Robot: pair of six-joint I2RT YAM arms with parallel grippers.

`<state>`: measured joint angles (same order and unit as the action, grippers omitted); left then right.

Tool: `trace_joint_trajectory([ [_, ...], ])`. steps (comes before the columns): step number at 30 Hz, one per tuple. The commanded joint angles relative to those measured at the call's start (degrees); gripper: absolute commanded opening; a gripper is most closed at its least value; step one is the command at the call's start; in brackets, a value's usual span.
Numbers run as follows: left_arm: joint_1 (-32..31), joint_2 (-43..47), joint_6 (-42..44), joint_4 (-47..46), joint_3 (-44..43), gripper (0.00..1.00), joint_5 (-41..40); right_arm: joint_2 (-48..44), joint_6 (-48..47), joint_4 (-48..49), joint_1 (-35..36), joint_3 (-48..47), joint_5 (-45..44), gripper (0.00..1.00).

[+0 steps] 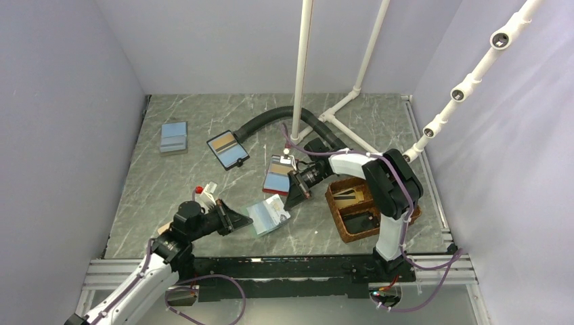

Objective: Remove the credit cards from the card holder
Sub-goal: Remove the credit card from the card holder.

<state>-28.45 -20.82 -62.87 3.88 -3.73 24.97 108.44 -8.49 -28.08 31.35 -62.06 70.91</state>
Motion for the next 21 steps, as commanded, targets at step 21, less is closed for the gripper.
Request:
trace_joint_trajectory([
  [21,0.98,-6.00,0.61,28.52,-8.60,0.24,-12.95,-8.99,-23.87,-21.68,-2.26,-7.30,-12.34,0.00],
])
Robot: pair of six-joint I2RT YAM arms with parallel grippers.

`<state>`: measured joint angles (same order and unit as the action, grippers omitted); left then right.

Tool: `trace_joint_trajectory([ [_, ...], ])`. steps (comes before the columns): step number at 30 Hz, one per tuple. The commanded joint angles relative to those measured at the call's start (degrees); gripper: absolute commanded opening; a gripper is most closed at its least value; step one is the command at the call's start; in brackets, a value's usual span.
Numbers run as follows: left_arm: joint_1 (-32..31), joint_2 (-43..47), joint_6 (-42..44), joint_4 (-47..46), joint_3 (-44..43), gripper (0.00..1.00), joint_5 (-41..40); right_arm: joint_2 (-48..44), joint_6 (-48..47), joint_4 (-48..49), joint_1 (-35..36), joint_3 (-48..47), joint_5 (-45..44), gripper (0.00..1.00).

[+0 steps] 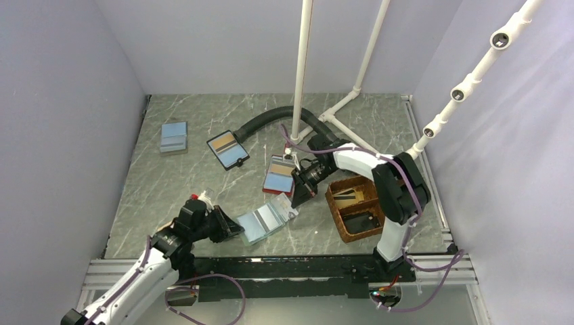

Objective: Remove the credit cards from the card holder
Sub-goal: Remove the credit card from the card holder, then place the credit card in the storage box.

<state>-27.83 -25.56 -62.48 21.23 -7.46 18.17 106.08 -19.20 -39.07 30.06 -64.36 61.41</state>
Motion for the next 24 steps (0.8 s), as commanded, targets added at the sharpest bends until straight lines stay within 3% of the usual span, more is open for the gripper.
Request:
trace_joint_trajectory([
  [1,0.33,-1.89,-0.24,12.50,-6.24,0.30,-7.31,-7.79,-15.84,-13.24,-1.50,-5.79,-3.54,0.00],
  [5,0.33,-5.42,-2.61,16.75,-10.76,0.55,-11.82,-12.08,-23.91,-22.05,-4.77,-8.24,-6.83,0.00],
  [13,0.33,-11.63,-1.28,24.33,-23.45,0.81,-19.86,-21.57,-28.78,-32.43,-16.79,-8.78,-17.20,0.00],
  [21,0.41,-10.64,7.58,15.39,-26.90,0.98,-18.77,-29.08,-29.42,-37.03,-32.31,-6.75,-26.86,0.00],
  [24,0.41,-11.76,9.26,12.53,-26.96,0.99,-18.70,-30.83,-29.15,-37.14,-36.68,-6.30,-31.91,0.00],
])
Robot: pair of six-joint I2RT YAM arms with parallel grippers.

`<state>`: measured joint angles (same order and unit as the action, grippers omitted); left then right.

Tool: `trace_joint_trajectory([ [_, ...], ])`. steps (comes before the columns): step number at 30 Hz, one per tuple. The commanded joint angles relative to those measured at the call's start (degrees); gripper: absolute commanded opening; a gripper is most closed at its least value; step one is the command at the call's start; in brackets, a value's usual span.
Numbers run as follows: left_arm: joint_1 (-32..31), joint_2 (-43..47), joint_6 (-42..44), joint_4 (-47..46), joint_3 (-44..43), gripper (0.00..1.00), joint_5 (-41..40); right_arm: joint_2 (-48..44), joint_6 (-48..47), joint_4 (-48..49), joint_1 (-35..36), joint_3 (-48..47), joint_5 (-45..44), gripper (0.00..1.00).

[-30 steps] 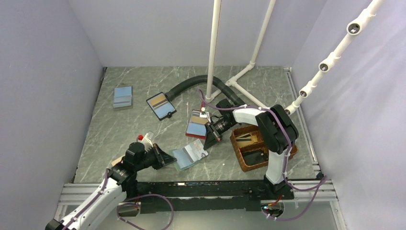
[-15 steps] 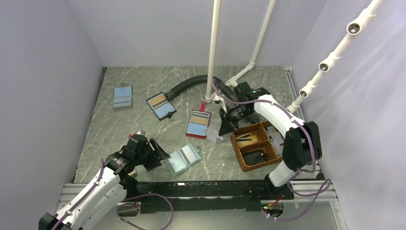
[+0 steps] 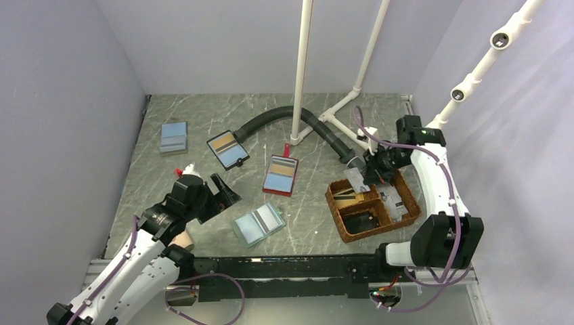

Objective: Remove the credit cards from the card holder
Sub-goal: Place the credit card in the storage box.

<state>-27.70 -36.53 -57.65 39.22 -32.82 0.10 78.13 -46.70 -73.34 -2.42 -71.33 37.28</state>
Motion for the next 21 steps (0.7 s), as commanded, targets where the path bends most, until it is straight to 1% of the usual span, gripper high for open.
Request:
trace_joint_trajectory([
  [1,0.28,-1.44,5.01,-5.93,-1.77,0.99,-0.63,-3.15,-1.46,-2.74,-5.54,0.93,-9.01,0.00],
  [6,0.38,-6.18,8.90,-7.78,-3.66,1.00,2.22,-4.62,-0.38,-0.91,-10.71,2.75,-13.59,0.00],
  [11,0.46,-9.49,11.73,-7.86,-5.85,1.00,3.94,-5.16,1.08,1.86,-12.87,5.05,-18.14,0.00],
  [17,0.68,-9.00,13.15,-7.44,-6.06,1.00,5.28,-3.83,2.93,5.15,-14.90,6.40,-21.36,0.00],
  [21,0.72,-7.53,13.35,-6.66,-5.64,1.00,5.42,-2.39,3.00,5.31,-16.49,5.55,-20.53,0.00],
])
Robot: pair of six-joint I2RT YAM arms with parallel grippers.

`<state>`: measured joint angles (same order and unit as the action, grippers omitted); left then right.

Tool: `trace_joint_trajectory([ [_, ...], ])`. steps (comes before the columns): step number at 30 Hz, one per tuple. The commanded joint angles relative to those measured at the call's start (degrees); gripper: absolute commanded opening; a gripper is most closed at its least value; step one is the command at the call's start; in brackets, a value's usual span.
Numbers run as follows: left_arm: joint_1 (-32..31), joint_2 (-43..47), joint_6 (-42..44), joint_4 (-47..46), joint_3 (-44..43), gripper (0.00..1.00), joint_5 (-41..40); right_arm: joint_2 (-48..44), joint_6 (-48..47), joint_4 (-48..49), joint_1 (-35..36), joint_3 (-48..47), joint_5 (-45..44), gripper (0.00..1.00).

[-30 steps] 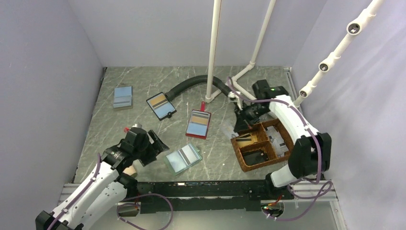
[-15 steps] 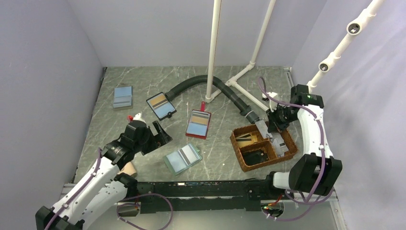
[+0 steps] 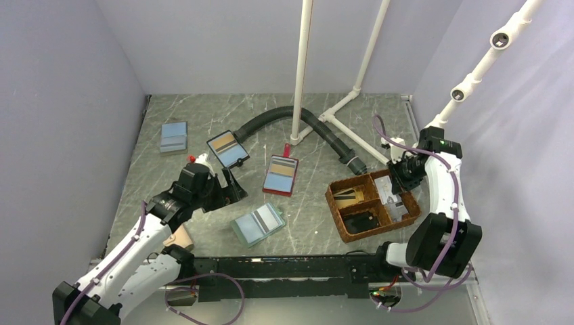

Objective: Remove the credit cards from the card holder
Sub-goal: Place the credit card in the storage box.

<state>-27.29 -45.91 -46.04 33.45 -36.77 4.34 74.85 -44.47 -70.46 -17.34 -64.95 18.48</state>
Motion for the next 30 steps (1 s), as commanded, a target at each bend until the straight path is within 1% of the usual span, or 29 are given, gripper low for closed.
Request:
trace_joint_trajectory([
  [1,0.31,2.21,1.74,-0.57,-1.60,1.00,1.15,1.18,0.52,2.09,-1.96,-1.20,-0.91,0.00],
  [4,0.39,3.26,1.66,0.14,-1.31,1.00,0.97,2.04,0.52,1.46,-2.57,-2.38,0.10,0.00],
  [8,0.48,4.31,1.74,0.56,-0.87,1.00,1.21,3.18,0.06,1.53,-2.74,-2.64,-0.90,0.00],
  [16,0.59,4.78,1.27,0.32,-0.32,0.99,2.11,3.82,-1.56,0.50,-4.49,-4.00,-0.30,0.00],
  [25,0.57,5.62,0.14,0.26,0.26,0.99,2.09,3.53,-2.18,2.91,-5.39,-0.98,-1.07,0.00],
  [30,0.59,6.25,-0.92,-0.37,1.06,0.99,2.78,4.40,-2.84,2.88,-5.42,-0.18,0.32,0.00],
])
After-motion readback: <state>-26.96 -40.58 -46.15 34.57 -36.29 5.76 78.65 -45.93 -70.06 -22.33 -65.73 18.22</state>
